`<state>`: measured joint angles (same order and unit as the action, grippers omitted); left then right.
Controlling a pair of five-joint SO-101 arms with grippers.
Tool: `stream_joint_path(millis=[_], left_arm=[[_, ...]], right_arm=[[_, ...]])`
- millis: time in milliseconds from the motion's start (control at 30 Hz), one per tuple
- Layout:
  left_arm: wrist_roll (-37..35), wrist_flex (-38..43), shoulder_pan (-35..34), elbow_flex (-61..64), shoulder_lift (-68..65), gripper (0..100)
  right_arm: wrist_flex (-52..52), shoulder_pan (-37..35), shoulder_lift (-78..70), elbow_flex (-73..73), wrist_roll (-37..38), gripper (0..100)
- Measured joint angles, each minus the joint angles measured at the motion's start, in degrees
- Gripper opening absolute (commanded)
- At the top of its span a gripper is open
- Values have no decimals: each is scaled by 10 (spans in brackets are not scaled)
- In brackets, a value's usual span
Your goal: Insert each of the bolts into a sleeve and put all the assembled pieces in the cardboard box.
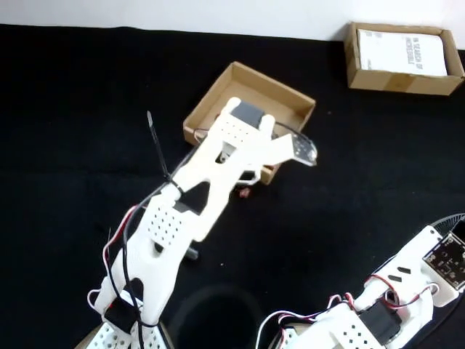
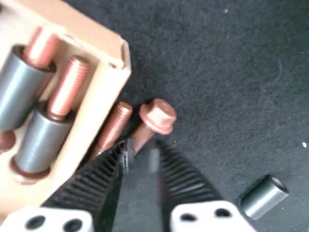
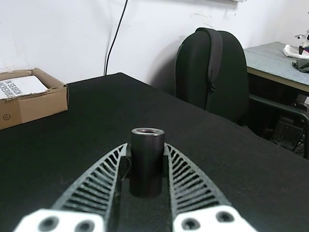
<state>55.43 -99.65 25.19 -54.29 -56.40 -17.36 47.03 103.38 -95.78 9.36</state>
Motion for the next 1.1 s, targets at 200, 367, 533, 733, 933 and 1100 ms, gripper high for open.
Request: stream_joint_path(millis=[200,367,533,733,933,1100], left_arm=[[29,0,-6,0,0,174],[45,-1,-10,0,0,175],[47,13,-10,0,0,175],[73,21,-11,-1,-25,175],[82,23,-2,-22,-43,175],[83,23,12,-31,-46,168]], right_arm=[[0,0,0,0,0,6],[0,0,0,0,0,6],[0,0,0,0,0,6],[0,0,0,0,0,6],[-11,0,0,0,0,6],[-26,0,0,0,0,6]])
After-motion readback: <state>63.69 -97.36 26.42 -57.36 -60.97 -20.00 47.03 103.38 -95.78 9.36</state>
